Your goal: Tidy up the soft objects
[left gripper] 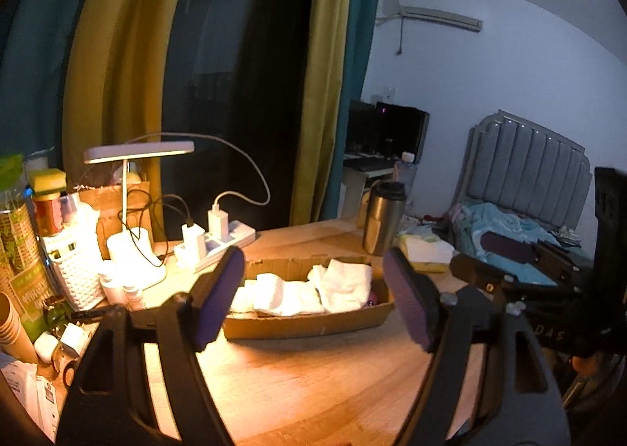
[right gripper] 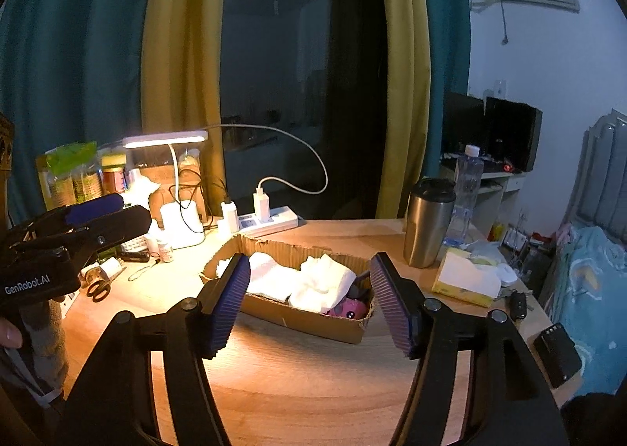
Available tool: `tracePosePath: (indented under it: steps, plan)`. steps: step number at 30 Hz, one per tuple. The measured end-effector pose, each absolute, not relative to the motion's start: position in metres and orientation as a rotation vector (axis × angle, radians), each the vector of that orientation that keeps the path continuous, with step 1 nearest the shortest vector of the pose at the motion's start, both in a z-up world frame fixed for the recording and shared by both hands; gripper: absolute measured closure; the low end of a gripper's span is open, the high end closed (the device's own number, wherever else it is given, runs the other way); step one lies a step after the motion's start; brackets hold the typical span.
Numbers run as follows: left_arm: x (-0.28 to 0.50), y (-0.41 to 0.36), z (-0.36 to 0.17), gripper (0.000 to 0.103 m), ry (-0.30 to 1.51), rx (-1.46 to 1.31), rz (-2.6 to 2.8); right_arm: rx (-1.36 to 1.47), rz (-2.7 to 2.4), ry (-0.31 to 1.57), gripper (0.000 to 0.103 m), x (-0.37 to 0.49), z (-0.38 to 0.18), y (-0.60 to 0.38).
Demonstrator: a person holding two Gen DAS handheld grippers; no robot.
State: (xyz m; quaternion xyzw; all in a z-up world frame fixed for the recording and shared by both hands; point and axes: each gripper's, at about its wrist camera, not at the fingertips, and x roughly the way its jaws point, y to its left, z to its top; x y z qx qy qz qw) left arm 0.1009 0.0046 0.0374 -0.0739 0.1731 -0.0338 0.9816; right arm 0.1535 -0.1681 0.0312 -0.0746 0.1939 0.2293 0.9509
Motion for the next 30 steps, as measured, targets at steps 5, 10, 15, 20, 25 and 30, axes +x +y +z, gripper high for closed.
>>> tracePosePath:
  steps: [5, 10, 15, 20, 25, 30]
  plan:
    - [0.083, 0.001, 0.046, 0.021, 0.319, -0.137, -0.078, -0.151, 0.462, 0.367, 0.035, 0.136, 0.039, -0.172]
    - [0.067, -0.002, 0.053, 0.014, 0.298, -0.133, -0.088, -0.145, 0.457, 0.343, 0.035, 0.120, 0.046, -0.177]
    - [0.051, -0.009, 0.060, 0.008, 0.287, -0.114, -0.101, -0.134, 0.448, 0.318, 0.035, 0.104, 0.053, -0.182]
    - [0.035, -0.015, 0.069, 0.005, 0.269, -0.098, -0.094, -0.125, 0.432, 0.291, 0.033, 0.085, 0.061, -0.190]
    - [0.020, -0.018, 0.081, 0.004, 0.253, -0.094, -0.076, -0.125, 0.417, 0.276, 0.020, 0.068, 0.069, -0.194]
    - [0.009, -0.021, 0.088, 0.004, 0.233, -0.083, -0.054, -0.119, 0.406, 0.246, 0.020, 0.056, 0.079, -0.199]
